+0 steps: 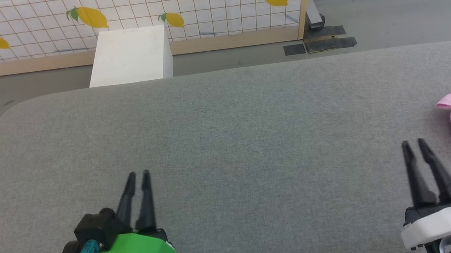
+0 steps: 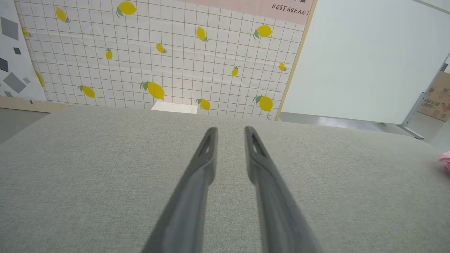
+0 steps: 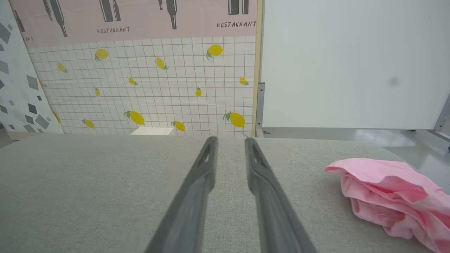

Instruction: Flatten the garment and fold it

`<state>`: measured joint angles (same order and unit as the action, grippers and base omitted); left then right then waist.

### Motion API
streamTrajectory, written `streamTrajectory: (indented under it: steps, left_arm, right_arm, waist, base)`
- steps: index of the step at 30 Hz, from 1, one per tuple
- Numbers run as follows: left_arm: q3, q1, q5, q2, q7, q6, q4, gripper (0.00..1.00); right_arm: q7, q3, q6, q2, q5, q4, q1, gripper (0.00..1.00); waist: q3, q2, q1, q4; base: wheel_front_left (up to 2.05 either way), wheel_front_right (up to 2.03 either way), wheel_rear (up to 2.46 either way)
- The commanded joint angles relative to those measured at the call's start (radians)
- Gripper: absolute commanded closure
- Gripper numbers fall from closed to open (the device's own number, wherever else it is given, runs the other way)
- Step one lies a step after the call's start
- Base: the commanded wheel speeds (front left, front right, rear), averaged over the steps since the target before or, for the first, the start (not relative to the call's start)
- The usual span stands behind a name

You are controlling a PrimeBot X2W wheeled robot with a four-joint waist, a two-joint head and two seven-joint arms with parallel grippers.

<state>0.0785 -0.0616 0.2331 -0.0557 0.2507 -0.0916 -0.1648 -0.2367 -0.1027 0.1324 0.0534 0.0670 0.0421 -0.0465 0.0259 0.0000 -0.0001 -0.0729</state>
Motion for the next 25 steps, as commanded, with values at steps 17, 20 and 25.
streamTrajectory:
  steps: [17,20,25]
  left_arm:
    - [-0.002,0.001,-0.005,0.000,-0.006,0.002,0.004,1.00]
    - [-0.004,0.003,-0.011,0.000,-0.012,0.004,0.008,1.00]
    - [-0.007,0.005,-0.020,0.000,-0.022,0.008,0.015,1.00]
  right_arm:
    - [0.006,0.002,0.000,0.000,-0.002,-0.001,0.001,1.00]
    - [0.011,0.005,0.000,0.000,-0.003,-0.002,0.002,1.00]
    - [0.021,0.009,0.000,0.000,-0.006,-0.004,0.004,1.00]
  waist:
    - [-0.001,0.0000,0.0001,0.002]
    - [-0.002,0.0000,0.0001,0.004]
    - [-0.003,0.0000,0.0001,0.007]
  base:
    - [0.00,0.00,0.00]
    - [0.00,0.00,0.00]
    - [0.00,0.00,0.00]
